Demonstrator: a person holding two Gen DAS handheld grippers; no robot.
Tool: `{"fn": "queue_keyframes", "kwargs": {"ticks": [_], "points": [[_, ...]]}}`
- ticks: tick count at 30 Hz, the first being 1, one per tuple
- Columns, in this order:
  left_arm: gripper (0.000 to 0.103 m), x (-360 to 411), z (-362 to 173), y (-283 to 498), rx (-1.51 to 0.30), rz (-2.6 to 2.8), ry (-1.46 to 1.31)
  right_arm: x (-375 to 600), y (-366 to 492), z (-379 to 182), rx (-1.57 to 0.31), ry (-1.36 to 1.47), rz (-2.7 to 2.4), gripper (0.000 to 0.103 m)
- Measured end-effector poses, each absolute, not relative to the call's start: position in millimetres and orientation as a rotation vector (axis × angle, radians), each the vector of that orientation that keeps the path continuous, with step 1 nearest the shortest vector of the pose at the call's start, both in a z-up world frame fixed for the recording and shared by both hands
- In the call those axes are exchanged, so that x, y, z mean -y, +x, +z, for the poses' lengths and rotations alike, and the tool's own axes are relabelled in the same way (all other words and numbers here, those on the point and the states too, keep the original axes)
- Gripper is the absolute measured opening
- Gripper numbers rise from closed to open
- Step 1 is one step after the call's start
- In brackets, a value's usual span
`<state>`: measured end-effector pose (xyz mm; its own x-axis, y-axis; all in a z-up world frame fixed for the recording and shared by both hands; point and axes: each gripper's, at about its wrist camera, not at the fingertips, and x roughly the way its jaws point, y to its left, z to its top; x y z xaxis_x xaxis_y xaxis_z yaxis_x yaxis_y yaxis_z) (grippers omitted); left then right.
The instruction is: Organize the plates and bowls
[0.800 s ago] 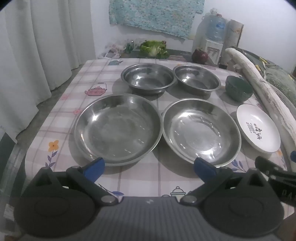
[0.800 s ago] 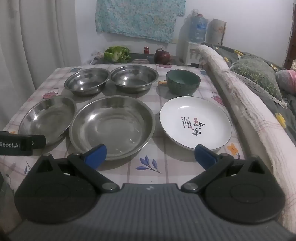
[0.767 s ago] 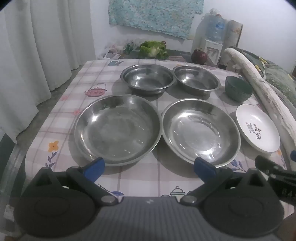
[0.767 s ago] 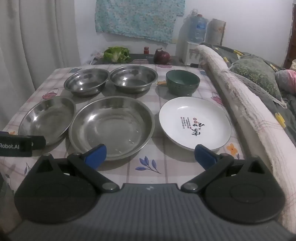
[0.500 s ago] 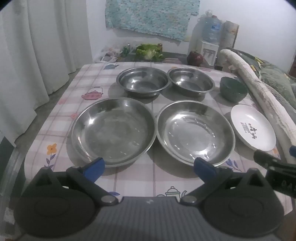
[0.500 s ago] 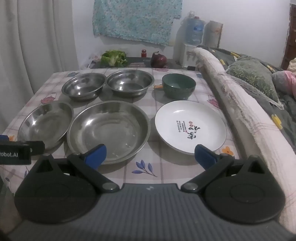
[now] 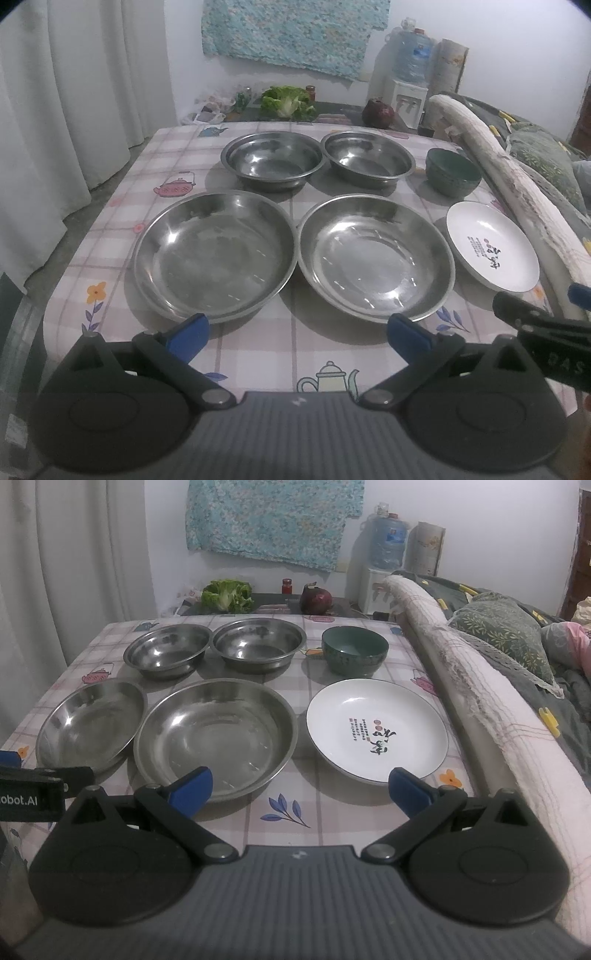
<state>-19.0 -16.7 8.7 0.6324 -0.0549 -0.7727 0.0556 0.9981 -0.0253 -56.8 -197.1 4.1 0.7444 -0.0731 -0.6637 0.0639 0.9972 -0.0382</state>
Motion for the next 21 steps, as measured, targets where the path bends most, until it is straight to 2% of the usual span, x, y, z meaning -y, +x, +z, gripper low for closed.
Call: {"fn": "queue_keyframes", "kwargs": {"ticks": [21], "points": [[0.103, 19.5, 1.3, -18.3, -0.917, -0.06, -0.002, 199.8, -61.2, 1.9, -0.734, -0.022, -0.083, 0.102]]}}
